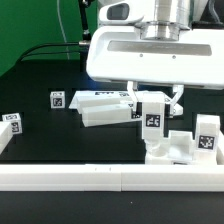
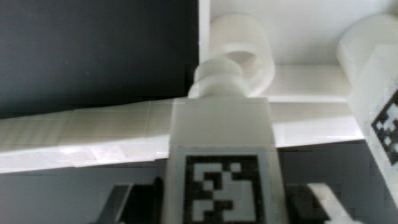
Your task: Assemble chair
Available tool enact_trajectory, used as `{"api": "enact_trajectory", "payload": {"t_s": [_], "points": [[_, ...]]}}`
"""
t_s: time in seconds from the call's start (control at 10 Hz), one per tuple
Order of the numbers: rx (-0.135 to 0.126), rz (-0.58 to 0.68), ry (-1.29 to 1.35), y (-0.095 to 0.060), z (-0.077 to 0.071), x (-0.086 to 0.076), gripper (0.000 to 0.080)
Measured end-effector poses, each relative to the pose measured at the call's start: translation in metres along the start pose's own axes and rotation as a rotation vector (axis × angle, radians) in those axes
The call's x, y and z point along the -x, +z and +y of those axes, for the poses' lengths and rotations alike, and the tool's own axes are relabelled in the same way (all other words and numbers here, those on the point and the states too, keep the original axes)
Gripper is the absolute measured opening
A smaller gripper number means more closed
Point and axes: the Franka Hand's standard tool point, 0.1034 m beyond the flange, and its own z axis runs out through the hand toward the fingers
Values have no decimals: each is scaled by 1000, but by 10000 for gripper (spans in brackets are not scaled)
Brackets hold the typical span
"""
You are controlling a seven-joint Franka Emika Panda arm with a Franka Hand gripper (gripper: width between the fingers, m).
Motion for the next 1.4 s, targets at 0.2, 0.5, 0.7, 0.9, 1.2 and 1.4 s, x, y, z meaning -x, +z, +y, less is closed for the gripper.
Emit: {"api": "enact_trajectory", "payload": {"t_s": [0.2,0.5,0.7,0.9,1.2,1.4], "points": [[-1,-1,-4,2,-4,3,284],[-1,5,-7,4,-6,1,284],[5,-3,-17,12,-9,8,284],[5,15,-23,13,-11,7,284],[6,74,-43,12,-14,8,284],[6,73,-43,12,-14,8,290]]}}
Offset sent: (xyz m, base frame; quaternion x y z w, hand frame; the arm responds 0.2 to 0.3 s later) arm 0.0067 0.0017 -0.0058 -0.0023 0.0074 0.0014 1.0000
